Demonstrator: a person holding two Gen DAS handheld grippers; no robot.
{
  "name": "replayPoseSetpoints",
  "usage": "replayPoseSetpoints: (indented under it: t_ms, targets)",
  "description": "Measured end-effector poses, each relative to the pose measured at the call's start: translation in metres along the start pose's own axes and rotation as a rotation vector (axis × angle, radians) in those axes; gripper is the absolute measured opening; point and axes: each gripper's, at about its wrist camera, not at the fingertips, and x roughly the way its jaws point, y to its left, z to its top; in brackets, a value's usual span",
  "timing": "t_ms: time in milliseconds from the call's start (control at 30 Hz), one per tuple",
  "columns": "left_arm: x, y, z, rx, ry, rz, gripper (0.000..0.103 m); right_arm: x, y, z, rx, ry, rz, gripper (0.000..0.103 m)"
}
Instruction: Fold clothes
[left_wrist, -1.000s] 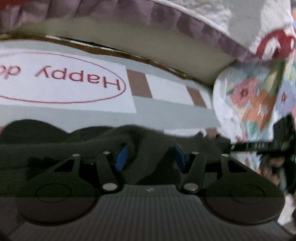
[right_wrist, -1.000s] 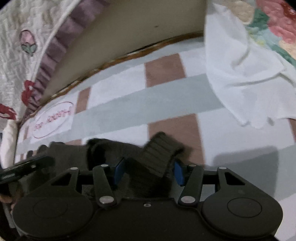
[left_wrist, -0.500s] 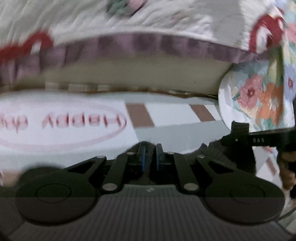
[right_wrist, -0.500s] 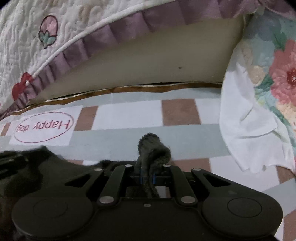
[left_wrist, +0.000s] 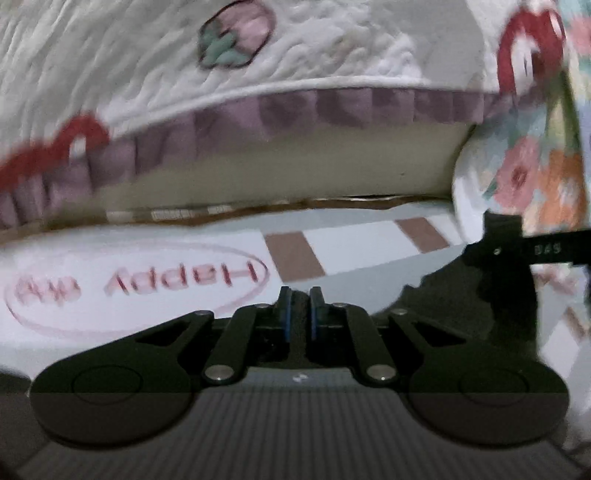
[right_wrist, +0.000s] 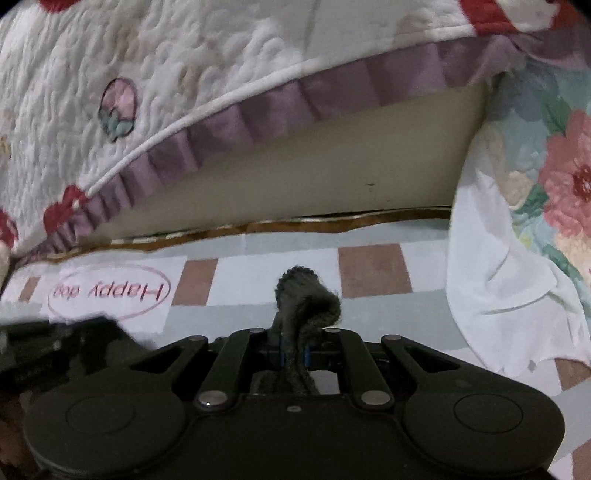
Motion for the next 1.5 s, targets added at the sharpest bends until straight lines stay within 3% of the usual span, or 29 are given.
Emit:
replayPoseSetpoints:
  t_ms: [133, 267, 300, 433, 567, 667, 733, 767, 800, 833, 900, 1000, 1067, 1100, 1233, 1300, 1333, 1367, 1400, 1500]
  targets:
    - [0.007, -0.017, 0.01, 0.124, 0.006, 0.009, 0.007, -0.003, -0.002, 0.003, -0.01, -0.028, -0.015, 0.009]
    - [0.009, -0.01, 0.016, 0.109, 0.004, 0.012, 0.006, 0.0, -0.011, 0.008, 0.002, -0.043, -0.029, 0.009]
    - [0.01, -0.009, 0.019, 0.106, -0.004, 0.02, 0.0, 0.001, -0.013, 0.01, 0.005, -0.047, -0.025, 0.009]
    - [0.01, -0.011, 0.044, 0.106, -0.054, 0.019, 0.0, 0.003, -0.018, 0.019, 0.017, -0.078, -0.017, 0.008]
    - [0.022, -0.014, 0.069, 0.081, -0.04, -0.082, 0.0, 0.009, -0.023, 0.03, 0.022, -0.116, -0.047, 0.006]
    - [0.032, -0.003, 0.064, -0.022, 0.049, -0.182, 0.003, 0.033, -0.033, 0.029, 0.057, -0.02, -0.012, 0.007]
    - [0.036, 0.012, 0.048, -0.099, 0.093, -0.207, 0.012, 0.056, -0.043, 0.016, 0.103, 0.09, 0.038, 0.011]
    - [0.036, 0.022, 0.037, -0.125, 0.094, -0.204, 0.018, 0.063, -0.05, 0.007, 0.133, 0.115, 0.045, 0.019]
    - [0.036, 0.033, 0.023, -0.151, 0.102, -0.201, 0.032, 0.066, -0.057, 0.001, 0.16, 0.123, 0.054, 0.024]
    - [0.034, 0.044, 0.011, -0.171, 0.106, -0.2, 0.041, 0.065, -0.066, -0.003, 0.187, 0.118, 0.08, 0.024]
    - [0.032, 0.063, -0.008, -0.198, 0.127, -0.221, 0.043, 0.06, -0.082, -0.008, 0.252, 0.095, 0.129, 0.044]
    - [0.039, 0.077, -0.02, -0.244, 0.203, -0.303, 0.05, 0.043, -0.102, -0.009, 0.322, 0.062, 0.197, 0.047]
    - [0.045, 0.074, -0.024, -0.221, 0.229, -0.329, 0.058, 0.024, -0.109, -0.009, 0.316, 0.033, 0.202, 0.047]
    - [0.05, 0.069, -0.024, -0.201, 0.241, -0.329, 0.064, 0.014, -0.112, -0.009, 0.314, 0.02, 0.202, 0.049]
    - [0.065, 0.061, -0.026, -0.195, 0.244, -0.288, 0.071, -0.021, -0.119, -0.018, 0.32, -0.004, 0.19, 0.053]
    - [0.067, 0.06, -0.027, -0.215, 0.245, -0.298, 0.071, -0.025, -0.122, -0.031, 0.314, 0.017, 0.198, 0.053]
    - [0.067, 0.058, -0.026, -0.212, 0.256, -0.304, 0.065, -0.026, -0.123, -0.038, 0.308, 0.028, 0.208, 0.053]
    - [0.068, 0.056, -0.026, -0.208, 0.267, -0.31, 0.054, -0.025, -0.123, -0.046, 0.299, 0.039, 0.223, 0.053]
    - [0.069, 0.052, -0.025, -0.186, 0.295, -0.312, 0.022, -0.024, -0.122, -0.054, 0.286, 0.049, 0.245, 0.053]
    - [0.06, 0.043, -0.027, -0.145, 0.297, -0.308, 0.018, -0.023, -0.122, -0.075, 0.268, 0.052, 0.295, 0.053]
